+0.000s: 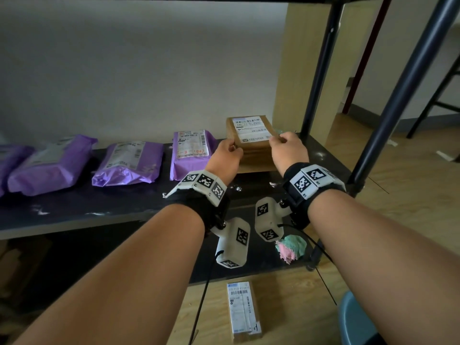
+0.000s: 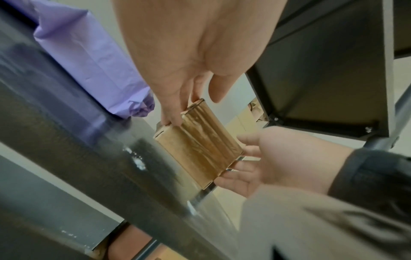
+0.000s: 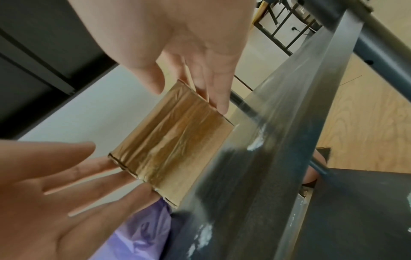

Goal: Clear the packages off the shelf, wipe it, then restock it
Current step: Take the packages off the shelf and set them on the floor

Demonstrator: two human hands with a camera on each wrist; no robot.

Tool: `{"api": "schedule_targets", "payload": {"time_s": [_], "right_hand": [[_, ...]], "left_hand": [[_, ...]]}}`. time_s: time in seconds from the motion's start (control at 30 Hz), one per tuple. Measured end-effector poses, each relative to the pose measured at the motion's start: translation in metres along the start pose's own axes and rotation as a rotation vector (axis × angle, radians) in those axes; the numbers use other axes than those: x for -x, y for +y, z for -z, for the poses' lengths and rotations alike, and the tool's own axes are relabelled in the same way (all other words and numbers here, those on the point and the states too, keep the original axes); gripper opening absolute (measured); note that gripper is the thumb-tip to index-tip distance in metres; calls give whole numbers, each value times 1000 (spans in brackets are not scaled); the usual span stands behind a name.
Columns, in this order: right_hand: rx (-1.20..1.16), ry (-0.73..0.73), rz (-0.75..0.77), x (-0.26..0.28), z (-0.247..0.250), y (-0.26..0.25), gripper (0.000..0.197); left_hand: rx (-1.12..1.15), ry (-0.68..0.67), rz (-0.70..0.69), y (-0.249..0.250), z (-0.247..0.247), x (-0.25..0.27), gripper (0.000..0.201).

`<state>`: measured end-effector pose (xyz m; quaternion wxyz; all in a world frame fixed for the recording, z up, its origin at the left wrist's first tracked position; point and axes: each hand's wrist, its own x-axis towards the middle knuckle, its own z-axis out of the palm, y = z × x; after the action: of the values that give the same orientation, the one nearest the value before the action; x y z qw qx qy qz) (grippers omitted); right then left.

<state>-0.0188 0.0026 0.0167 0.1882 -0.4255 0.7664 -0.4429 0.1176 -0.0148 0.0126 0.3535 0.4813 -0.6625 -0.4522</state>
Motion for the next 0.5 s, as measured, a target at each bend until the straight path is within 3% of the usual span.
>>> {"api": "schedule_targets", "payload": {"time_s": [0.17, 0.23, 0.3, 0.37, 0.5], "right_hand": [[-63, 78, 67, 27, 13, -16, 33], [-112, 113, 87, 41, 17, -20, 26], [-158, 113, 99, 56, 18, -23, 24], [-196, 77, 113, 72, 17, -24, 33], [-151, -80, 97, 114, 13, -16, 58]], "left_hand": [[2, 161, -16, 13, 17, 21, 29], [95, 210, -4, 17, 22, 34, 22], [188, 224, 25, 18, 26, 51, 31], [201, 228, 55, 15, 31, 70, 47], [110, 167, 94, -6, 42, 106, 51]]}}
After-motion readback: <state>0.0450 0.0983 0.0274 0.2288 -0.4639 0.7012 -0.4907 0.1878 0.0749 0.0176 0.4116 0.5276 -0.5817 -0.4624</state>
